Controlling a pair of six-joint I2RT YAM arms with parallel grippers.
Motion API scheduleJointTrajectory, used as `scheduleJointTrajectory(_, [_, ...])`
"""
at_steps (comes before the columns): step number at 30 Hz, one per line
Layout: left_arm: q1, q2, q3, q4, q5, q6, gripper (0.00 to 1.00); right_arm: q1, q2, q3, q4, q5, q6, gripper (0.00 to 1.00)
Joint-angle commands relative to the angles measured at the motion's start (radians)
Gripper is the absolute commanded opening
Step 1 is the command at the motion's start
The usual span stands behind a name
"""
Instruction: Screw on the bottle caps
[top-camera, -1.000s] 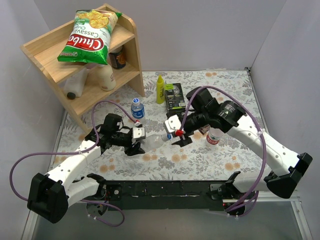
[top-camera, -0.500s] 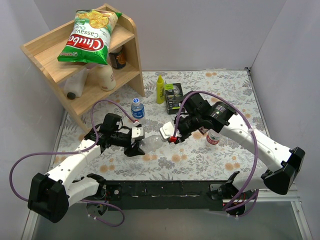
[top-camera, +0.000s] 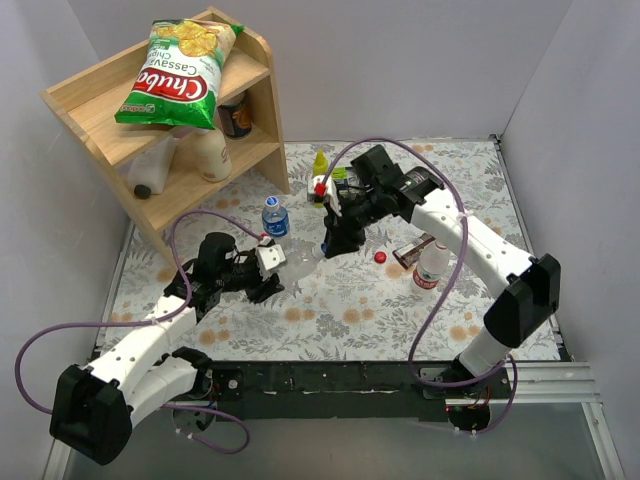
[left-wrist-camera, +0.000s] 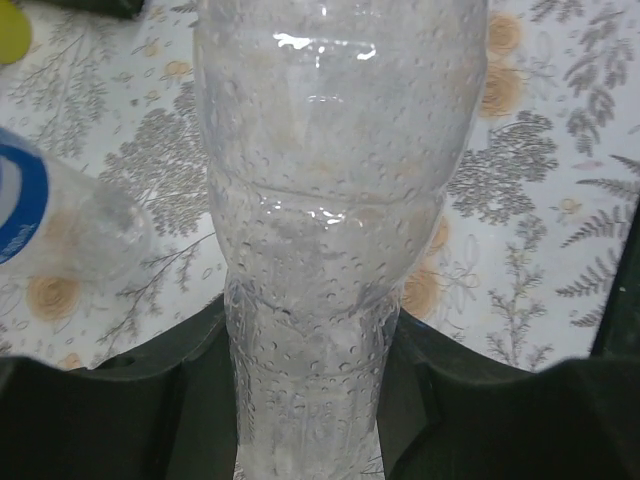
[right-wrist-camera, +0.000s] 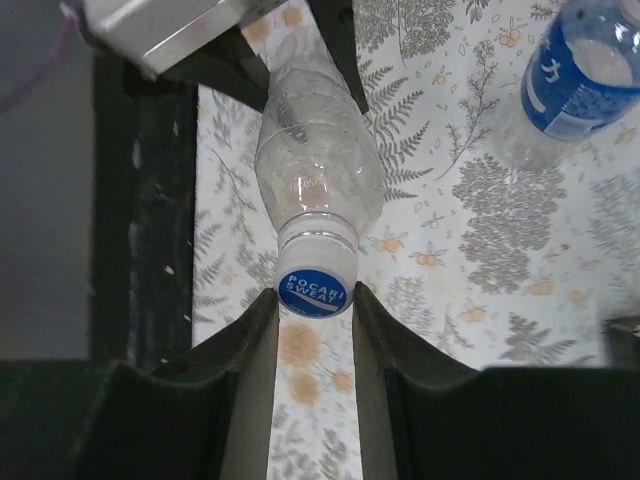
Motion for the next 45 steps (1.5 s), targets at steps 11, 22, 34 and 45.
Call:
scheduleJointTrajectory(11, [-0.011, -0.023, 0.007, 0.102, -0.190, -0.028, 0.00, -0.285, 0.160, 0.173, 0.079, -0.501, 0.441, 0.69])
scheduleJointTrajectory(22, [0.003, 0.116, 0.153, -0.272, 0.238, 0.190, 0.00, -0.035, -0.077, 0.060, -0.072, -0.001, -0.447, 0.83])
scheduleJointTrajectory(34, [0.001, 0.124, 0.159, -0.279, 0.282, 0.197, 0.00, 0.111, -0.142, -0.067, -0.098, 0.102, -0.598, 0.59])
scheduleJointTrajectory(45, [0.003, 0.124, 0.166, -0.248, 0.288, 0.165, 0.00, 0.128, -0.134, -0.075, -0.126, 0.078, -0.615, 0.46])
